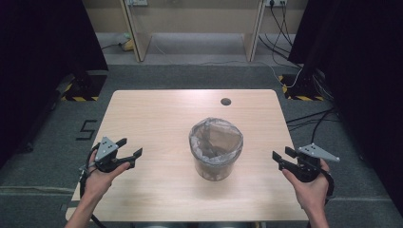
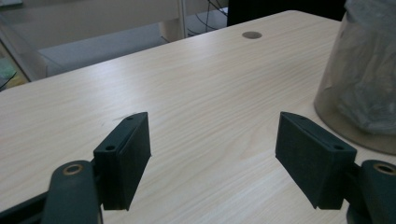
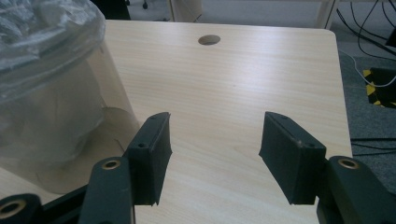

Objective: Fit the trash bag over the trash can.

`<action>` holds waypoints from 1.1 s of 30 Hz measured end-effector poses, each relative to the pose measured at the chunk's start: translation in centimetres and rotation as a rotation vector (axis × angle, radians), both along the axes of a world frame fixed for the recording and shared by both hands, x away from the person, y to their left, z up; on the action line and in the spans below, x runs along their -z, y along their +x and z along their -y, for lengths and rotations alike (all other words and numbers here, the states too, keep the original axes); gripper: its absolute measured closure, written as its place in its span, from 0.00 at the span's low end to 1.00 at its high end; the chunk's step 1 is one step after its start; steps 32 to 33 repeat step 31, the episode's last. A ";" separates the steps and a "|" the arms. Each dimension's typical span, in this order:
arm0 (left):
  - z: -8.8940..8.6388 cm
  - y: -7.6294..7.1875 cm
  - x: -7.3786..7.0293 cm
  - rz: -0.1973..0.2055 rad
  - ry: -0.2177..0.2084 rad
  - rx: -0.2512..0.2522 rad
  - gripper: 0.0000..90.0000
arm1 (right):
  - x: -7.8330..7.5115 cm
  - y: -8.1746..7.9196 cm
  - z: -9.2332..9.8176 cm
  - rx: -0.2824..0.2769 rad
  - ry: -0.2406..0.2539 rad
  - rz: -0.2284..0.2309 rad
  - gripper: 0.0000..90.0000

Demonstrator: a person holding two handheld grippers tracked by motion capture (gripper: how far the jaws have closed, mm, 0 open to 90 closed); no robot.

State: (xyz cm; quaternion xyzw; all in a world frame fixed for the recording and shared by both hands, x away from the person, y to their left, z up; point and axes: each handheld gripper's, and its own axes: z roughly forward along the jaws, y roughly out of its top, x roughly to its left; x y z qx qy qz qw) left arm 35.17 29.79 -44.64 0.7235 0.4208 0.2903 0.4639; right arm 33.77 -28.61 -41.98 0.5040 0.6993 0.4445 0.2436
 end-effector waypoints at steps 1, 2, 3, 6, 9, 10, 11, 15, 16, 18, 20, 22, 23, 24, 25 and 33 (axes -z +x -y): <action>-0.2 0.0 0.4 -0.004 0.001 -0.011 0.29 | 0.2 -0.1 0.2 0.002 -0.003 -0.001 0.47; -0.5 -0.1 0.7 -0.012 0.005 -0.019 0.29 | 0.5 -0.1 0.3 0.008 -0.002 -0.002 0.47; -0.7 -0.2 1.0 -0.018 0.005 -0.028 0.29 | 0.8 -0.1 0.4 0.010 -0.003 -0.003 0.47; -1.5 -0.3 1.8 -0.035 0.005 -0.056 0.29 | 1.7 -0.3 0.9 0.024 -0.010 -0.014 0.47; -2.2 -0.4 2.7 -0.052 0.010 -0.083 0.29 | 2.7 -0.4 1.3 0.036 -0.016 -0.025 0.47; -2.4 -0.4 3.0 -0.060 0.006 -0.091 0.29 | 3.0 -0.4 1.4 0.040 -0.021 -0.028 0.47; -2.6 -0.4 3.2 -0.066 0.008 -0.102 0.29 | 3.3 -0.4 1.6 0.042 -0.023 -0.031 0.47; -3.4 -0.4 4.2 -0.093 0.010 -0.138 0.29 | 4.5 -0.5 2.0 0.057 -0.025 -0.049 0.47; -3.6 -0.4 4.4 -0.100 0.008 -0.147 0.29 | 4.8 -0.6 2.1 0.060 -0.027 -0.052 0.47; -3.9 -0.3 4.9 -0.115 0.008 -0.166 0.29 | 5.3 -0.6 2.2 0.063 -0.027 -0.058 0.47; -4.1 -0.3 5.4 -0.134 0.005 -0.184 0.29 | 5.8 -0.7 2.3 0.067 -0.032 -0.060 0.47; -4.3 -0.4 5.9 -0.152 0.011 -0.202 0.28 | 6.3 -0.7 2.3 0.076 -0.036 -0.062 0.47; -4.3 -0.4 6.1 -0.165 0.017 -0.211 0.28 | 6.5 -0.7 2.4 0.080 -0.034 -0.061 0.47; -4.4 -0.4 6.3 -0.171 0.014 -0.219 0.28 | 6.7 -0.8 2.4 0.084 -0.030 -0.062 0.47; -4.4 -0.4 6.4 -0.181 0.007 -0.225 0.28 | 6.8 -0.9 2.4 0.086 -0.031 -0.064 0.47; -4.6 -0.1 6.8 -0.216 -0.007 -0.248 0.26 | 7.0 -1.1 2.3 0.094 -0.025 -0.059 0.46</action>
